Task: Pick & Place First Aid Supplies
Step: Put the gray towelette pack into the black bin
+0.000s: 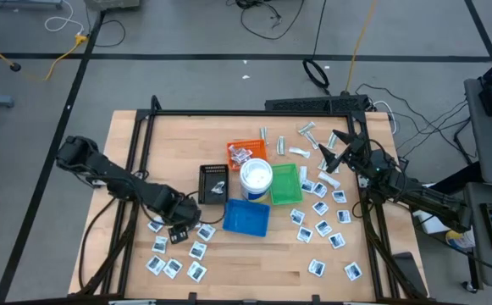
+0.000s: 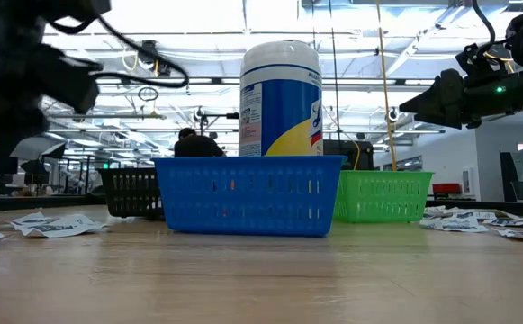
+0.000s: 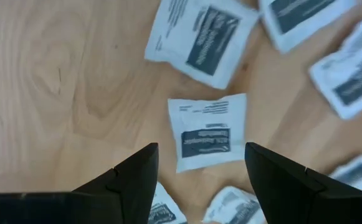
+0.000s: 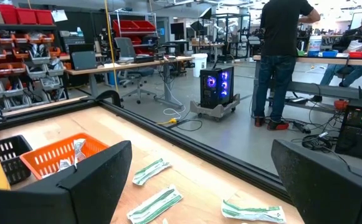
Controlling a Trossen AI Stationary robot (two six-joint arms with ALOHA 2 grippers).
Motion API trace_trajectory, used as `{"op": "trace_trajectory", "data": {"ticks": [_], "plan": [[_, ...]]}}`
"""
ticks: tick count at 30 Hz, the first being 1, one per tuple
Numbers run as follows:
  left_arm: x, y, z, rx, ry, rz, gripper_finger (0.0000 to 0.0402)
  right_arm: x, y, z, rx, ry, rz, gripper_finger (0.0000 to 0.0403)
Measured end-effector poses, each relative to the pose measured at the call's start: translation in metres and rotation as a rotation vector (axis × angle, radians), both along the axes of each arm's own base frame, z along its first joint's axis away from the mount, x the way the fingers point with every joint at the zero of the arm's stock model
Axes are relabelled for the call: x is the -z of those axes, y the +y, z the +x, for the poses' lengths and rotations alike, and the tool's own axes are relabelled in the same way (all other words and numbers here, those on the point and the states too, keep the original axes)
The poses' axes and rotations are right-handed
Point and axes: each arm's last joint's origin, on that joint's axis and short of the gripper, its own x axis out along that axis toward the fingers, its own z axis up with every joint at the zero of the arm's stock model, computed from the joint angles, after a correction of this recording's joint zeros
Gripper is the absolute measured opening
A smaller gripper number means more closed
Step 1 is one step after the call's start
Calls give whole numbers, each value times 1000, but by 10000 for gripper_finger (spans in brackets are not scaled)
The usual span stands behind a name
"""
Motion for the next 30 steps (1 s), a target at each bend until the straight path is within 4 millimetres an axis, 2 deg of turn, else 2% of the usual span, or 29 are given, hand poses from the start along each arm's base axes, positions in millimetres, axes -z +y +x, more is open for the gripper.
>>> {"op": "trace_trajectory", "data": {"ticks": [9, 19, 23, 30], "plan": [[34, -6, -17, -29, 21, 58, 241, 0, 0, 0, 0, 0, 0, 380], [38, -6, -18, 33, 0, 105, 233, 0, 0, 0, 0, 0, 0, 380], [39, -4, -16, 12, -8, 102, 190, 0, 0, 0, 0, 0, 0, 380], [39, -2, -12, -18, -23, 90, 79, 0, 0, 0, 0, -1, 0, 380]]}}
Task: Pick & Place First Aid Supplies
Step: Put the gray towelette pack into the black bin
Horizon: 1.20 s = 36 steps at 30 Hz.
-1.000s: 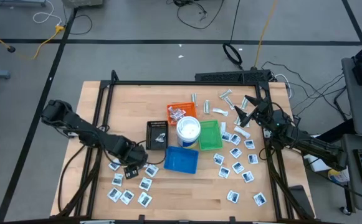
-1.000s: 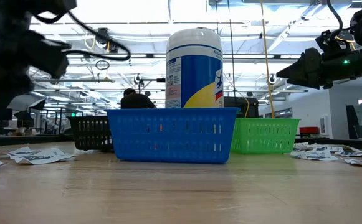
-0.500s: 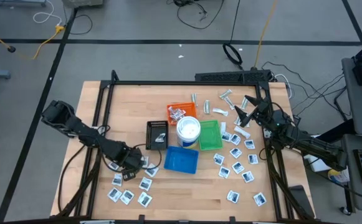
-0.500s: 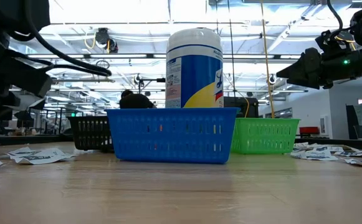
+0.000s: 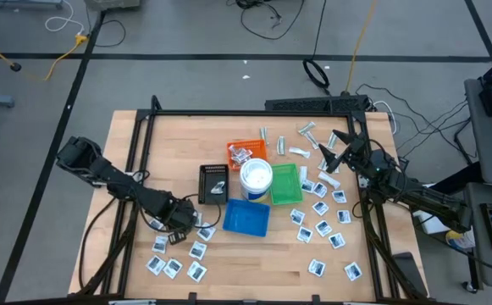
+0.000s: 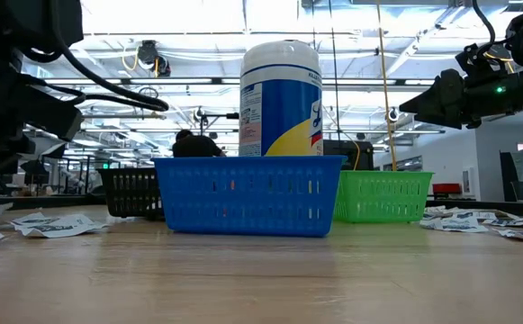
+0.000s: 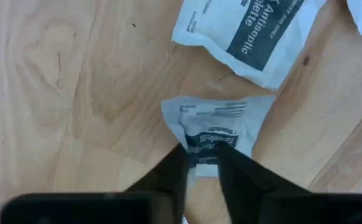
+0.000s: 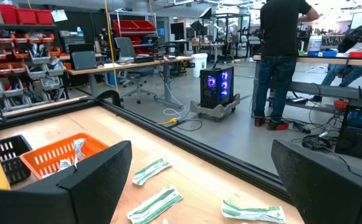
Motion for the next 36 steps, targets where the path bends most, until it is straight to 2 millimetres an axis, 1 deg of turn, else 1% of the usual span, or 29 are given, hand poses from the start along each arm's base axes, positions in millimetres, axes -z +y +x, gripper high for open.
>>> {"op": "trace_trajectory", "data": {"ticks": [3, 5, 8, 13, 19, 22, 25, 27, 30, 32, 36], "plan": [[0, 1, 0, 26, 7, -25, 29, 0, 0, 0, 0, 0, 0, 380], [-2, 1, 1, 52, 7, -45, 10, 0, 0, 0, 0, 0, 0, 380], [-8, 4, -1, 68, 24, -55, 11, 0, 0, 0, 0, 0, 0, 380], [-27, 14, -6, 58, 60, -43, 6, 0, 0, 0, 0, 0, 0, 380], [-53, 28, -11, 90, 90, -38, 4, 0, 0, 0, 0, 0, 0, 380], [-64, 33, -12, 103, 97, -37, 6, 0, 0, 0, 0, 0, 0, 380], [-73, 42, -10, 71, 110, -8, 4, 0, 0, 0, 0, 0, 0, 380], [-79, 49, -2, 49, 100, -11, 4, 0, 0, 0, 0, 0, 0, 380], [-86, 62, 17, 31, 89, -5, 3, 0, 0, 0, 0, 0, 0, 380], [-93, 70, 31, 18, 61, -10, 3, 0, 0, 0, 0, 1, 0, 380], [-99, 84, 57, -14, 60, -13, 2, 0, 0, 0, 0, 0, 0, 380]]}}
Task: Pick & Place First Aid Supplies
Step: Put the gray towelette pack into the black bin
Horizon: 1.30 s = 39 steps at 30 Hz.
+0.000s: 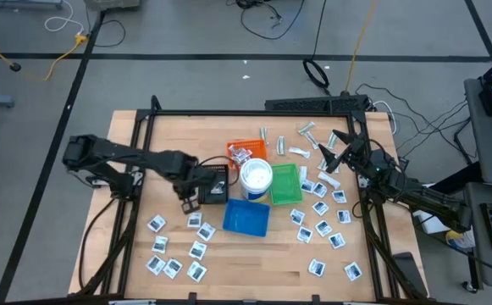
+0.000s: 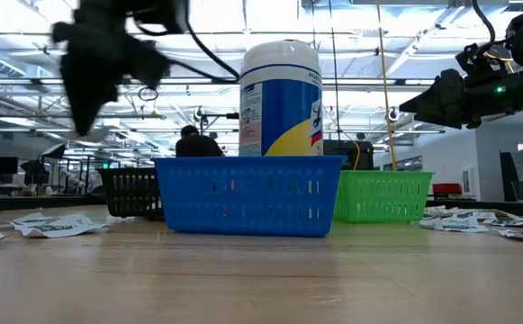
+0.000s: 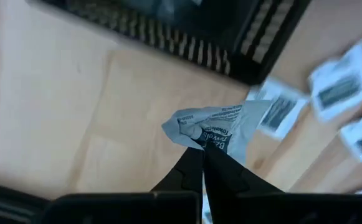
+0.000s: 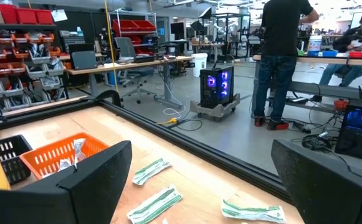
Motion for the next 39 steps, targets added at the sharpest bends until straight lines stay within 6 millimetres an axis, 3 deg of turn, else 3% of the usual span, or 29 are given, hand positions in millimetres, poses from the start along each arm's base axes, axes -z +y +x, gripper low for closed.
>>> {"op": "trace_trajectory", "data": {"ticks": [8, 21, 25, 34, 39], "plan": [[-7, 20, 38, -16, -6, -4, 2, 0, 0, 0, 0, 0, 0, 380], [17, 18, 54, -65, -1, 34, 13, 0, 0, 0, 0, 0, 0, 380], [16, 19, 54, -100, -7, 47, 45, 0, 0, 0, 0, 0, 0, 380], [16, 22, 56, -168, -30, 103, 181, 0, 0, 0, 0, 0, 0, 380], [14, 23, 55, -208, -32, 105, 229, 0, 0, 0, 0, 0, 0, 380]]}}
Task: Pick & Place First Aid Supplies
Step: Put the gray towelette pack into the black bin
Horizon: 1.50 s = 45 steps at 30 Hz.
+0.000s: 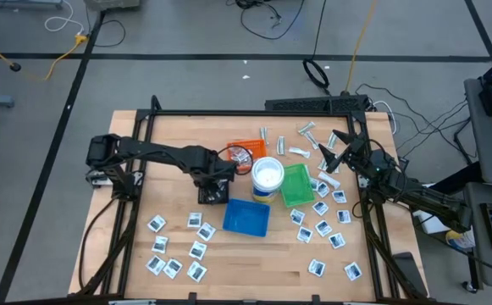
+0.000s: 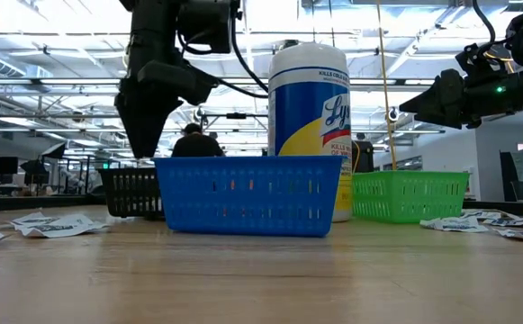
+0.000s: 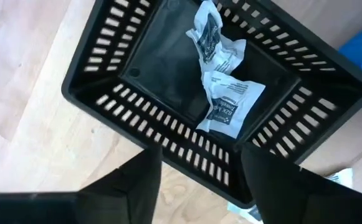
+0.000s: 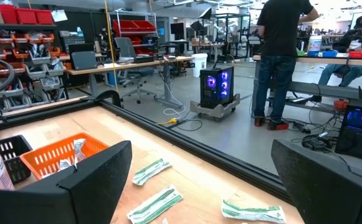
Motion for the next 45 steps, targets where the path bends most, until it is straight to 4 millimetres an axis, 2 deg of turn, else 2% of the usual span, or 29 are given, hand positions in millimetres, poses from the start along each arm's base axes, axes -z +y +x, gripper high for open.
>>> {"op": "trace_trajectory", "data": {"ticks": [6, 11, 19, 28, 36, 41, 45], "plan": [[-1, 13, -1, -187, -6, 7, 245, 0, 0, 0, 0, 0, 0, 380], [-19, 24, 1, -274, -70, 11, 246, 0, 0, 0, 0, 1, 0, 380], [-69, 36, 17, -182, -213, 28, 246, 0, 0, 0, 0, 0, 0, 380], [-115, 49, 29, -4, -403, 179, 246, 0, 0, 0, 0, 1, 0, 380], [-145, 55, 55, 163, -738, 297, 246, 0, 0, 0, 0, 0, 0, 380], [-161, 55, 70, 249, -969, 298, 246, 0, 0, 0, 0, 0, 0, 380], [-161, 52, 83, 320, -1070, 288, 246, 0, 0, 0, 0, 1, 0, 380]]}}
